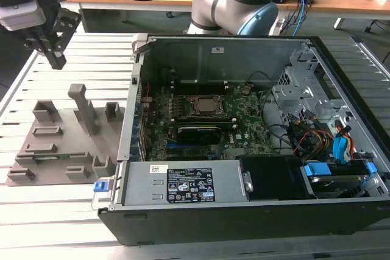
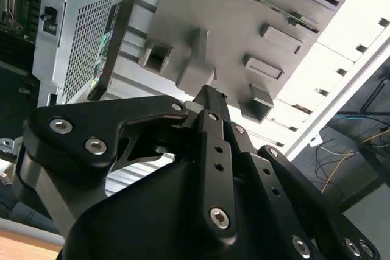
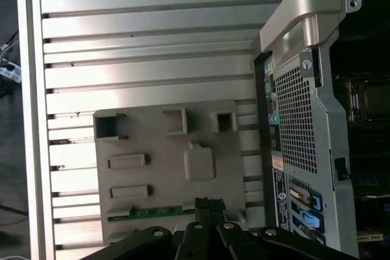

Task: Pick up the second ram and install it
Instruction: 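Reach for the second ram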

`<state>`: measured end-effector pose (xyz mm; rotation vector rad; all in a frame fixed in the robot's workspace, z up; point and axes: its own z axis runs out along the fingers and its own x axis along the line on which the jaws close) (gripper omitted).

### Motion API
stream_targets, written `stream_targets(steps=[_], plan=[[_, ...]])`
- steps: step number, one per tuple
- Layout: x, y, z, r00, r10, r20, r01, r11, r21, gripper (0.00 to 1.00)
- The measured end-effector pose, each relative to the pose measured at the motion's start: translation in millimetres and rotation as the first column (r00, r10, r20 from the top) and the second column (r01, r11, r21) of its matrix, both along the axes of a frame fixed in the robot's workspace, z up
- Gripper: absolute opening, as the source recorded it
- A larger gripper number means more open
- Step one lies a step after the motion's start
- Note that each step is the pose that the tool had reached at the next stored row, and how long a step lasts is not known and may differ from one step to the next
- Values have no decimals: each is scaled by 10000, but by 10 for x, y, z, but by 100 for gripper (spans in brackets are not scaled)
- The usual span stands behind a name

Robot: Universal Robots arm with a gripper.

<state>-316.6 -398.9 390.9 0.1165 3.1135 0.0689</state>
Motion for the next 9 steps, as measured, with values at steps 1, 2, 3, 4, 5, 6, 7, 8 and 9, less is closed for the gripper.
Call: stream_targets(steps=[1, 2, 3, 4, 5, 6, 7, 8, 9], plan=[[-29, 0, -1, 10000, 0, 0, 0, 10000, 0, 11], [-64, 0, -2, 10000, -1, 0, 1, 10000, 0, 11], [-96, 0, -3, 10000, -1, 0, 1, 10000, 0, 11], [-123, 0, -4, 10000, -1, -1, 1, 10000, 0, 11], [-146, 0, -5, 10000, -1, 0, 1, 10000, 0, 11], [-174, 0, -6, 10000, -1, 0, 1, 10000, 0, 11], [-185, -9, -6, 10000, 1, -2, -1, 10000, -1, 11], [-193, -24, -7, 10000, 2, -2, -2, 10000, 1, 11], [-209, -69, -9, 10000, 0, 0, 0, 10000, 0, 11]])
